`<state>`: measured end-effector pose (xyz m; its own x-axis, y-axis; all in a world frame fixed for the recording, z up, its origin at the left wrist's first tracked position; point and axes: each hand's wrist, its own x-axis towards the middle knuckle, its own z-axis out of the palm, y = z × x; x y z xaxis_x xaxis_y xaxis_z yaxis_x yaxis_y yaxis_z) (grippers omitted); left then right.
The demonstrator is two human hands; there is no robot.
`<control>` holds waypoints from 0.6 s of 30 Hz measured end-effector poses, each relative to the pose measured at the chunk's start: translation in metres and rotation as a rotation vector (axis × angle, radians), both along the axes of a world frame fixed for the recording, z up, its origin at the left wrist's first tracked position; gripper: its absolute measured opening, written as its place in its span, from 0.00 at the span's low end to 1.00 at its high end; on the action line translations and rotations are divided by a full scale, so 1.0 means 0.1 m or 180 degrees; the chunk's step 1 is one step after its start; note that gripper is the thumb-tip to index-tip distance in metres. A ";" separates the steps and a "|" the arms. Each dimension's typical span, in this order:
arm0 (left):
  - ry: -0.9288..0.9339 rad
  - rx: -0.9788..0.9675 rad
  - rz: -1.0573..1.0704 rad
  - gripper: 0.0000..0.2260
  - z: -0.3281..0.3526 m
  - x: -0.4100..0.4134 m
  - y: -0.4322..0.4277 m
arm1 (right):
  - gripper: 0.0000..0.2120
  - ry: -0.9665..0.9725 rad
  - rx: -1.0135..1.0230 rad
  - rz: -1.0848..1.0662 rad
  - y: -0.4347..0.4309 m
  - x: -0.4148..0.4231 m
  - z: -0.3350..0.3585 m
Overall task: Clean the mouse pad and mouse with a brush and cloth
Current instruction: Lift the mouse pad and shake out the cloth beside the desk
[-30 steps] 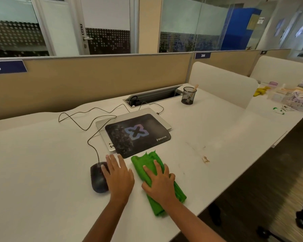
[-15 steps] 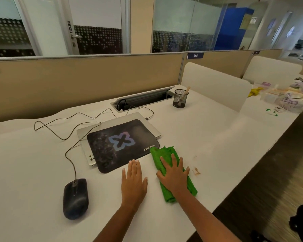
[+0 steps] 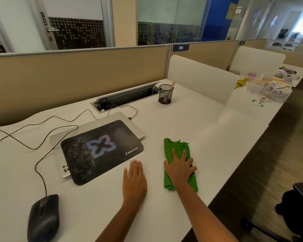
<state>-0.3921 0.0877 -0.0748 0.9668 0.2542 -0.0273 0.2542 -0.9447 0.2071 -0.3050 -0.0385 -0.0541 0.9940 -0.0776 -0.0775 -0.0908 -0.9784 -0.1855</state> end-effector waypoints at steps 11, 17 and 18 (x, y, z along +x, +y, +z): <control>0.0109 -0.0061 -0.0597 0.23 0.07 -0.09 -0.62 | 0.27 -0.0072 -0.0029 -0.0898 -0.96 -0.39 0.06; 0.0183 0.0015 -0.0837 0.23 0.09 -0.19 -0.79 | 0.24 -0.0082 0.0619 -0.1603 -1.57 -0.68 0.05; 0.0185 0.0021 -0.0840 0.23 0.10 -0.20 -0.79 | 0.24 -0.0063 0.0705 -0.1753 -1.65 -0.73 0.04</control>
<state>-0.4117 0.0090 -0.0651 0.9965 -0.0061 -0.0840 0.0102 -0.9812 0.1929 -0.3777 -0.2038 -0.0505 0.8134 -0.5664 -0.1326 -0.5686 -0.7260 -0.3868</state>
